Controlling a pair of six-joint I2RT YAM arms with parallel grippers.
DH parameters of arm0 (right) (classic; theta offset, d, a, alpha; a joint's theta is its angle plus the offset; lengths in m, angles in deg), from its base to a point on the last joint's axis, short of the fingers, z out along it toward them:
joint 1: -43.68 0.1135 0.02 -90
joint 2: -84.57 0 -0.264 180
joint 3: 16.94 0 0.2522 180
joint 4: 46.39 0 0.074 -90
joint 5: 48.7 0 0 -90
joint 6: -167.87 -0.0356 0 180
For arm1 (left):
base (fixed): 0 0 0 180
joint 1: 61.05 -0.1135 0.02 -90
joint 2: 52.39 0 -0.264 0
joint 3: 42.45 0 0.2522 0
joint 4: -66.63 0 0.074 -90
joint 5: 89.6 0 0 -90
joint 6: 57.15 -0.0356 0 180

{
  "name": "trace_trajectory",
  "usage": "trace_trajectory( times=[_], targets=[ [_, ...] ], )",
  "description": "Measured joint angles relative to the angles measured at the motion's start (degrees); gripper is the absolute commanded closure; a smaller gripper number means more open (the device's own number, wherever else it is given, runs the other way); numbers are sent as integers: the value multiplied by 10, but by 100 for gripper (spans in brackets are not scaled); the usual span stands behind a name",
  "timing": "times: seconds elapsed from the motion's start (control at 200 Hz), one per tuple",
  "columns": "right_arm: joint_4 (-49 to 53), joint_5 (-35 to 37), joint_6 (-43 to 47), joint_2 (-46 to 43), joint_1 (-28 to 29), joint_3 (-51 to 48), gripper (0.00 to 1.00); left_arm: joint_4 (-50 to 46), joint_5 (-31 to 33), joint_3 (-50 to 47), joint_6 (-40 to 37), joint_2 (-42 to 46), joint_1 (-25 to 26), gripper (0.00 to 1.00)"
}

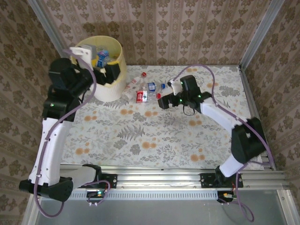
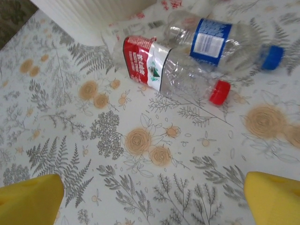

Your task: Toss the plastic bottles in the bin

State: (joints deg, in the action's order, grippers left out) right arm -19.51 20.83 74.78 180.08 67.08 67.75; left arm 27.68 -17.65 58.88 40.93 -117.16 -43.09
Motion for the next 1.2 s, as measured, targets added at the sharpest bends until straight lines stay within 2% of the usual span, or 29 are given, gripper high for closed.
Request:
trace_trajectory(
  times=[0.165,0.335,0.535,0.805,1.2],
  targets=[
    [39,-28,32,127,-3,110,2,-28,11,-67,-8,46,49,0],
    [75,-53,49,224,-5,205,3,-29,17,-106,-7,95,56,0],
    [111,-73,65,304,-12,297,2,-29,30,-106,-5,108,56,0],
    [161,-75,90,378,-16,389,2,-38,31,-106,-5,107,56,0],
    [199,-92,121,415,-12,442,2,-49,37,-106,-3,108,56,0]
  ],
)
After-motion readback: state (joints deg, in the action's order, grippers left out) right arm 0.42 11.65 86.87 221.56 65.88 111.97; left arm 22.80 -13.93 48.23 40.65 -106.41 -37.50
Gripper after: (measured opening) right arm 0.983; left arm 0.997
